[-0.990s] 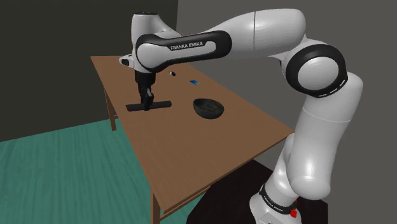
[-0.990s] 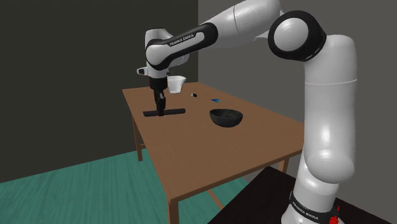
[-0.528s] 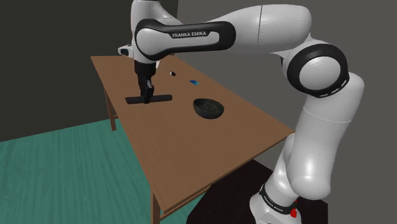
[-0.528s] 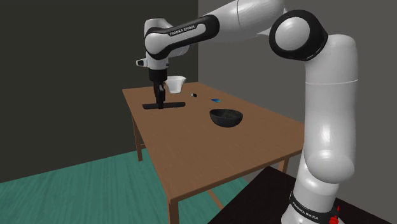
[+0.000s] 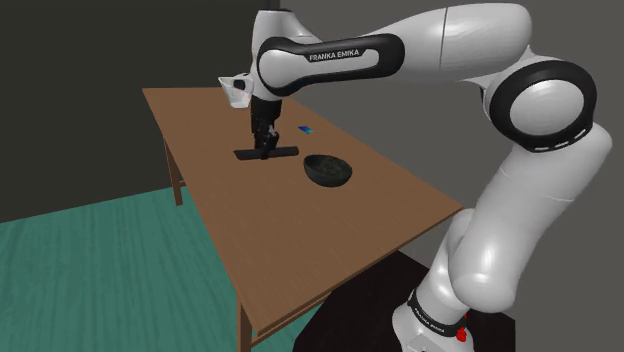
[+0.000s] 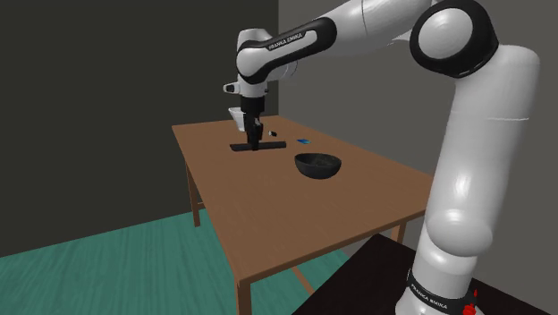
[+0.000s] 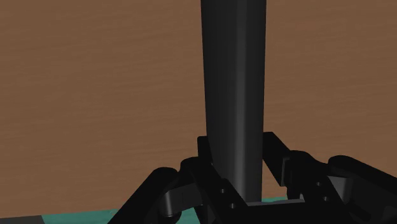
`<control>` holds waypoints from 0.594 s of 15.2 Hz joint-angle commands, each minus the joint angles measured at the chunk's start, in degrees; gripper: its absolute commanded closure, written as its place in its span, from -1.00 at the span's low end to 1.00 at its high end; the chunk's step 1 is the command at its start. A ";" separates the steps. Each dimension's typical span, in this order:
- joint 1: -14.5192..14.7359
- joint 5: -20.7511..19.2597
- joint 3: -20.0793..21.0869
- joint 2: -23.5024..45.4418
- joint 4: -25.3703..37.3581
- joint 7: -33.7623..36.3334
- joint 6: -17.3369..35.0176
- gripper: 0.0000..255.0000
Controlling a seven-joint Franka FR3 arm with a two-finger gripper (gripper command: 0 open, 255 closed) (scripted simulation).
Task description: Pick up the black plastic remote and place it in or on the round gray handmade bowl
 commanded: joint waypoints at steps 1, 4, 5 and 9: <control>-1.04 0.08 -1.05 -2.58 -2.85 -2.17 0.35 1.00; -2.69 0.00 -2.94 -5.96 -6.91 -5.65 1.14 1.00; -3.25 -0.08 -3.60 -7.00 -8.12 -6.83 1.35 1.00; -5.47 -0.57 -6.47 -10.70 -12.29 -11.65 1.99 1.00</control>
